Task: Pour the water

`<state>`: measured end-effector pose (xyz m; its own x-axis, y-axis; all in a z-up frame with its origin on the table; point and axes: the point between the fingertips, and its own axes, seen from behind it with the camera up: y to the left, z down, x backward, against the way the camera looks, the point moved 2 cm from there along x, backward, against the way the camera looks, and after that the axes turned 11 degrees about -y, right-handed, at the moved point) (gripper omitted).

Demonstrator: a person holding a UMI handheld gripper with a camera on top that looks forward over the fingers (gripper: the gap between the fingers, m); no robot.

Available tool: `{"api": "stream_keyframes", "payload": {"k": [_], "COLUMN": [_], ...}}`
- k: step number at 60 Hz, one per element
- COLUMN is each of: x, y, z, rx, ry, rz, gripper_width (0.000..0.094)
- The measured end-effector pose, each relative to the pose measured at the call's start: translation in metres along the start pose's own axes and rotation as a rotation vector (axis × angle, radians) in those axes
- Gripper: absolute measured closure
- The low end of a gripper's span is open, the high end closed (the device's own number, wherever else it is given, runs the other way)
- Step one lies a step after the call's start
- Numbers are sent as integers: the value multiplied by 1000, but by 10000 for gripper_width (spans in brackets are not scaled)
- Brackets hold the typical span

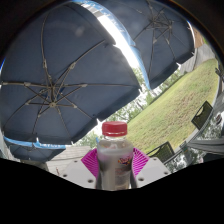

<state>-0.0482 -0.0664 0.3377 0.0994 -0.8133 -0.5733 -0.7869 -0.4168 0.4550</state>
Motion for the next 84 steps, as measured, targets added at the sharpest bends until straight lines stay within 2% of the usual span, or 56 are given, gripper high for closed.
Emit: {"api": "stream_keyframes", "payload": {"k": [1, 3, 7, 14, 16, 20, 25, 31, 32, 33, 42, 51, 58, 64, 84], "x": [-4, -3, -2, 21, 25, 44, 54, 67, 65, 69, 66, 71, 79, 91, 178], "y": [-4, -23, -65, -146, -177, -217, -260, -276, -271, -274, -276, -276, -278, -273, -160], "z": [-28, -33, -40, 3, 30, 53, 72, 92, 78, 98, 89, 94, 88, 74, 24], "rx": [68, 196, 394, 647, 680, 689, 645, 616, 617, 626, 610, 587, 594, 618, 599], "ry": [-12, -27, -5, 165, 228, 333, 394, 450, 442, 438, 429, 472, 519, 529, 561], "rz": [0, 8, 46, 93, 112, 161, 234, 242, 227, 218, 213, 225, 249, 270, 161], "gripper_width": [542, 539, 539, 539, 539, 539, 539, 539, 538, 539, 530, 395, 94, 102, 101]}}
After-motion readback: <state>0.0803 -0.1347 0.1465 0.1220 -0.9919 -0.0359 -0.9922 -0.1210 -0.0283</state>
